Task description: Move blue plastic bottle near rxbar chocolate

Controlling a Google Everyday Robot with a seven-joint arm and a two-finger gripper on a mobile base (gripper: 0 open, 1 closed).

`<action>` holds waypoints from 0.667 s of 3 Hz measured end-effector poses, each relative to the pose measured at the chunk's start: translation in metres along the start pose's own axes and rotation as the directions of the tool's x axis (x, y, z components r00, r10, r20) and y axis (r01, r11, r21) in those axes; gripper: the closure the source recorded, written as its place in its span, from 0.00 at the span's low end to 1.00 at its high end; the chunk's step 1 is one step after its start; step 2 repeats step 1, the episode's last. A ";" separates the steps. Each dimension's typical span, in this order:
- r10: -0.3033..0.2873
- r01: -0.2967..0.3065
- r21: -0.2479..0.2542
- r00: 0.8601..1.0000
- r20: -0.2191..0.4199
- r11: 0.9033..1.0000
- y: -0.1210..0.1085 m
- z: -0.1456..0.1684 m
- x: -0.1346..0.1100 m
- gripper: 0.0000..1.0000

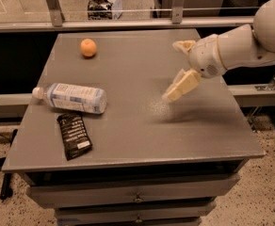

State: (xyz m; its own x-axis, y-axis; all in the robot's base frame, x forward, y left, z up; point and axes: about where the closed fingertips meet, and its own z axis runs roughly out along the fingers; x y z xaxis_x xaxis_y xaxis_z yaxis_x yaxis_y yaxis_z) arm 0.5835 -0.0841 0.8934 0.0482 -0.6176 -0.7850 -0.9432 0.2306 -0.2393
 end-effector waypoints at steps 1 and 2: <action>-0.001 0.001 0.012 1.000 -0.004 1.000 -0.005 -0.009 0.001 0.00; -0.001 0.001 0.012 1.000 -0.004 1.000 -0.005 -0.009 0.001 0.00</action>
Offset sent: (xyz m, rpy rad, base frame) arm 0.0000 0.0000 0.0000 0.0000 0.0000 0.0000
